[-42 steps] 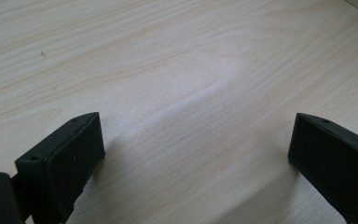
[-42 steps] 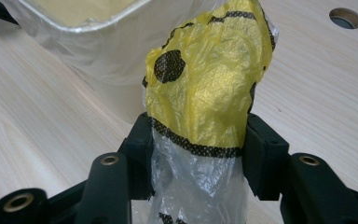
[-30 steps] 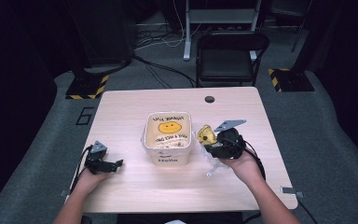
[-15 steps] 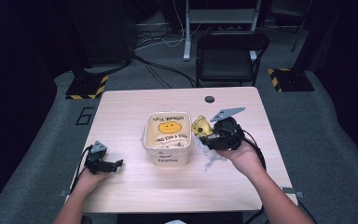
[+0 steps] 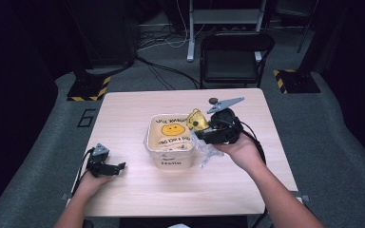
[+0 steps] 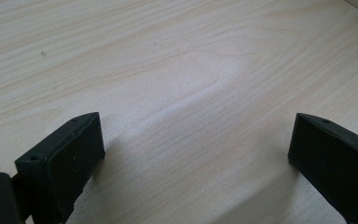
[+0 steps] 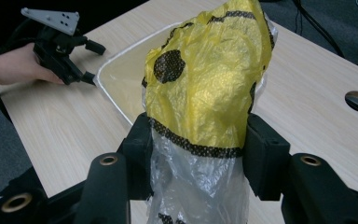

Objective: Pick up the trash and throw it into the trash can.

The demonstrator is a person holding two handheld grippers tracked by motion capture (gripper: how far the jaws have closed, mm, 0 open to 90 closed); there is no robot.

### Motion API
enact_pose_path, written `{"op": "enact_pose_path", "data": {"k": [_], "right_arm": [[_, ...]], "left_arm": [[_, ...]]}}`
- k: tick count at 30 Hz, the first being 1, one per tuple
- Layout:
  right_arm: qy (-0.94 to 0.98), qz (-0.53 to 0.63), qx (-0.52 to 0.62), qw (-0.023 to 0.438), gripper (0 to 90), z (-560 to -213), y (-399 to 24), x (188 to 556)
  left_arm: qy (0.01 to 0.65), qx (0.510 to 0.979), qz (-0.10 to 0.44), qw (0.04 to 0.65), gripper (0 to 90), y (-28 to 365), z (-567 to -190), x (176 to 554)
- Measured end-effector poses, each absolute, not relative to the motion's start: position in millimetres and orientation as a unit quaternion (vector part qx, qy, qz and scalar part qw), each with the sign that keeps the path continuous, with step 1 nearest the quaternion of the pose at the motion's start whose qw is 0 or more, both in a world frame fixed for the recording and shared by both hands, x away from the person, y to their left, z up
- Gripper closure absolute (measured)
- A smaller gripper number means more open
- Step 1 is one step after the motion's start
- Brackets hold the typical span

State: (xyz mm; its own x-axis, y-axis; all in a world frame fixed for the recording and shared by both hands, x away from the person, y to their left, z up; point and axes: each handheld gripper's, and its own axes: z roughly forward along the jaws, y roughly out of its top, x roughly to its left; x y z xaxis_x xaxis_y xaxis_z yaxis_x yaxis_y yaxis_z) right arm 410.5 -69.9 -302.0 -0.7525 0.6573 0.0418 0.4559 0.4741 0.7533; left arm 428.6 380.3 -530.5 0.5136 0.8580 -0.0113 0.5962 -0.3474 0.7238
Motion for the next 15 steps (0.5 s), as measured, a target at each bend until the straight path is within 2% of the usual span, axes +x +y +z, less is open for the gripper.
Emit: {"op": "enact_pose_path", "data": {"k": [15], "right_arm": [[0.856, 0.397, 0.309, 0.121, 50.7, -290, -37, 424]], "left_arm": [[0.455, 0.799, 0.19, 0.343, 3.3, 380, -530, 429]]}}
